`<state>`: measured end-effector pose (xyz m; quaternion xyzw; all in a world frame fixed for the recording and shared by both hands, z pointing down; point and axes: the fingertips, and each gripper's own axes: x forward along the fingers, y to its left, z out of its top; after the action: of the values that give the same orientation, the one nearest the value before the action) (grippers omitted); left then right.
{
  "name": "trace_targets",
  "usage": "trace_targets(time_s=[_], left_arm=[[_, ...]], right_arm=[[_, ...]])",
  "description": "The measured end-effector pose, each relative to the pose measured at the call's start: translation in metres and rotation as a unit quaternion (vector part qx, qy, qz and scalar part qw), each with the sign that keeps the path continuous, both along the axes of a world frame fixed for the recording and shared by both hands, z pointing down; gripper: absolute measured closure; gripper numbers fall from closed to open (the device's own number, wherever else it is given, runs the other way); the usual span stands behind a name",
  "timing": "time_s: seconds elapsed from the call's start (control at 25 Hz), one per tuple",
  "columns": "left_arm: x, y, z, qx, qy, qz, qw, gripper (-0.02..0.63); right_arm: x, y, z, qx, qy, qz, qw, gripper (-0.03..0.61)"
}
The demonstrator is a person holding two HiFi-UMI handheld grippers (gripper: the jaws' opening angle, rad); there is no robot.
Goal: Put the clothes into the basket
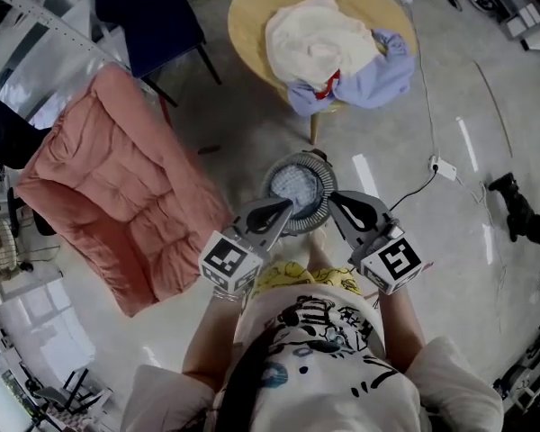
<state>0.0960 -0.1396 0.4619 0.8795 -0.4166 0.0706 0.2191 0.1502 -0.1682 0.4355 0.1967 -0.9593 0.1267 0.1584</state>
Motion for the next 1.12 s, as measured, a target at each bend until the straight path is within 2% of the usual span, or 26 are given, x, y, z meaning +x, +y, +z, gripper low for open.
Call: trace_targets(time_s=[0.24,0.52,0.72,0.96,1.12], left_arm=[[-0.008,-0.004,-0.035,0.029,-0.005,-0.013,0.9995,0.598],[-0.026,-0.008,-0.071,0.063,-0.010,-0.055,0.9965,0.598],[-0.042,-0.017,-0.104,0.094,-0.020,-0.073,0.9927,0.598],[-0.063,-0.022,-0.140,0.123,-0.028,-0.105,0.9864,0.598],[-0.072,-0.023,-0.169,0.145,-0.038,-0.112,0.9824,0.598]], right_arm=[[0.001,-0.007,-0.034,0.025,-0.019,0.004,1.000,0.540],[0.006,-0.014,-0.069,0.059,-0.035,0.009,0.998,0.538],[0.010,-0.031,-0.103,0.096,-0.048,0.010,0.994,0.539],[0.020,-0.043,-0.135,0.116,-0.064,0.020,0.991,0.539],[0.026,-0.052,-0.158,0.132,-0.073,0.029,0.988,0.539]])
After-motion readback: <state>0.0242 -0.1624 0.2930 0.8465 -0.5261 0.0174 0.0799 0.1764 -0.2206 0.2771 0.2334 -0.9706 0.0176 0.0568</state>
